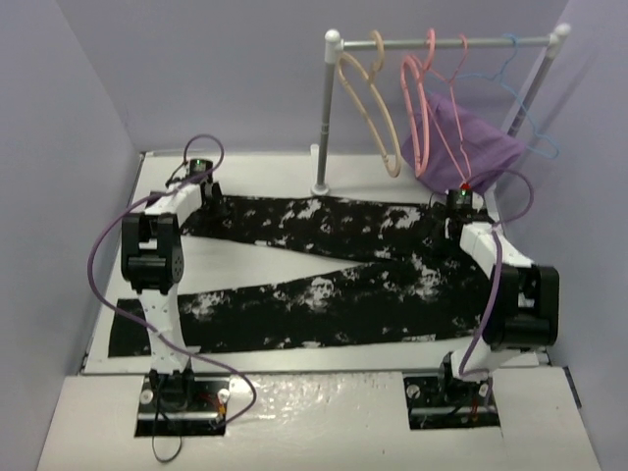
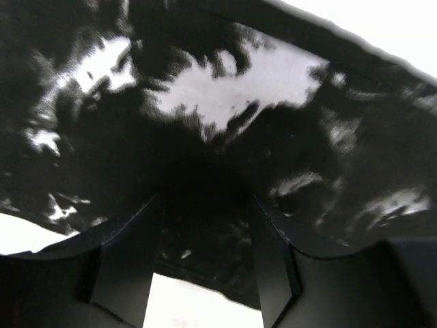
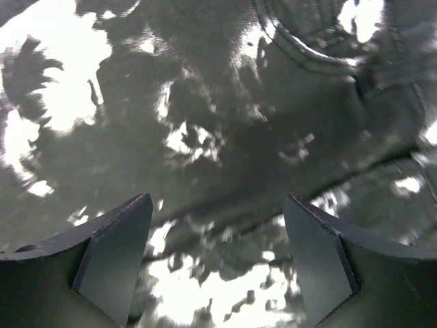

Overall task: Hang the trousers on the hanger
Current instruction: Flatten out the trousers at the center of the board.

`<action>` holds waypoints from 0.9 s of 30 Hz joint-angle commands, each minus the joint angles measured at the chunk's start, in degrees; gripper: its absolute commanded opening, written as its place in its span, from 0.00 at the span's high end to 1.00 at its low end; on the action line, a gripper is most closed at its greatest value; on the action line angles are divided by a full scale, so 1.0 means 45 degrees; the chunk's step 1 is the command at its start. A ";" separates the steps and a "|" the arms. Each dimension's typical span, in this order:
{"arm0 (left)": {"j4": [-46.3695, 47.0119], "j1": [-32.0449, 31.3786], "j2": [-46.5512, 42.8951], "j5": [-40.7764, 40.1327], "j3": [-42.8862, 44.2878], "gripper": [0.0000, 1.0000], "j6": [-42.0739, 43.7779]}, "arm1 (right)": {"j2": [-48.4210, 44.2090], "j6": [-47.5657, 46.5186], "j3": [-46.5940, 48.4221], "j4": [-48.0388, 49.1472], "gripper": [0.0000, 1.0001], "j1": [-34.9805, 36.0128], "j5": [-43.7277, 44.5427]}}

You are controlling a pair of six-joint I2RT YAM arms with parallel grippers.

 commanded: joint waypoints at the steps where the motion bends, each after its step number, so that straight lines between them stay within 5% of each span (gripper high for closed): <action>1: -0.0314 0.0531 0.0076 -0.0872 0.0600 0.52 -0.0177 | 0.1243 -0.1047 0.1037 0.1353 0.27 0.0104 0.0207; 11: -0.0048 0.1654 -0.0790 -0.1009 -0.2189 0.52 -0.0982 | 0.4391 -0.1860 0.2444 0.1689 0.26 0.0058 0.0908; 17: -0.0550 0.2096 -0.0990 -0.0903 -0.2115 0.52 -0.1262 | 0.5280 -0.2372 0.3573 0.1708 0.26 0.0058 0.1353; 27: -0.1313 0.1953 -0.3410 -0.0063 -0.0955 0.47 -0.1103 | 0.2784 -0.1865 0.3961 0.0445 0.22 0.0194 0.1494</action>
